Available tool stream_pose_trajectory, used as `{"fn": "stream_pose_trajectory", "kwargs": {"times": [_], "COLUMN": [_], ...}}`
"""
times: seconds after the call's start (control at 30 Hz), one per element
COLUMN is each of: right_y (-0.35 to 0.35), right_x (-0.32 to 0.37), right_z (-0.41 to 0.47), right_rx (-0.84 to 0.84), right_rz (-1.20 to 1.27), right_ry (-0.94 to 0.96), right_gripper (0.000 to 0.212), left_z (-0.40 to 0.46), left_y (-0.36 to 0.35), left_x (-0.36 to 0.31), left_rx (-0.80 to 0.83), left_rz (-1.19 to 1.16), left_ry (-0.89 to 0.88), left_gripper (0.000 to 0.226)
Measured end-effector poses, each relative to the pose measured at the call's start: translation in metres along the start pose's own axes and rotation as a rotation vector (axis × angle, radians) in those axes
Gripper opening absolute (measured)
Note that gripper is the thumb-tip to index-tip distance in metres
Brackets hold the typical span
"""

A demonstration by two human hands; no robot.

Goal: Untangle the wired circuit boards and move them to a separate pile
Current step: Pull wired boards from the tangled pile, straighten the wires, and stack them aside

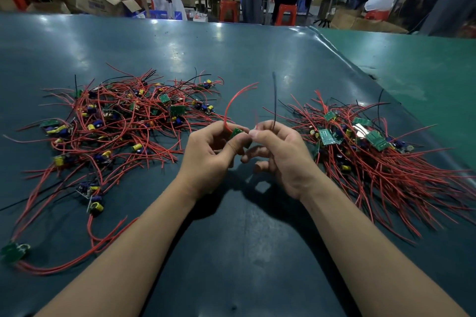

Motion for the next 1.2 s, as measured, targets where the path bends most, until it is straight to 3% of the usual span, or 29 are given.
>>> {"fn": "stream_pose_trajectory", "kwargs": {"times": [0.17, 0.23, 0.37, 0.43, 0.53, 0.8, 1.03, 1.2], "right_y": [0.007, 0.009, -0.002, -0.001, 0.003, 0.003, 0.005, 0.015], "right_x": [0.008, 0.007, -0.003, -0.005, -0.004, -0.005, -0.003, 0.008], "right_z": [0.006, 0.005, 0.002, 0.002, 0.004, 0.002, 0.006, 0.011], "right_rx": [-0.194, -0.17, -0.003, -0.021, -0.057, 0.071, -0.12, -0.344], "right_rz": [0.17, 0.169, 0.123, 0.101, 0.08, 0.028, -0.024, 0.132], "right_ry": [0.019, 0.016, -0.061, -0.019, 0.039, 0.032, 0.164, 0.251], "right_gripper": [0.009, 0.007, 0.018, 0.005, 0.009, 0.016, 0.01, 0.014], "left_z": [0.006, 0.009, 0.009, 0.007, 0.007, 0.01, 0.007, 0.008], "left_y": [0.002, 0.005, 0.001, -0.001, -0.001, -0.001, -0.004, -0.004], "left_x": [0.005, 0.008, 0.008, 0.007, 0.007, 0.009, 0.007, 0.009], "left_rx": [-0.105, -0.155, -0.094, -0.04, 0.017, 0.095, 0.108, 0.039], "left_rz": [-0.36, -0.425, -0.431, -0.395, -0.398, -0.409, -0.393, -0.427], "left_ry": [0.276, 0.328, 0.29, 0.299, 0.343, 0.41, 0.359, 0.365], "left_gripper": [0.006, 0.006, 0.017, 0.022, 0.021, 0.027, 0.021, 0.023]}}
Point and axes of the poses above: each hand's wrist, its own z-axis towards the middle knuckle, its own y-axis out of the back of the hand, x = y × z, the point moved 2 cm from there along z, towards the middle knuckle, and after that the axes turned 13 degrees about z, right-handed, at the moved point
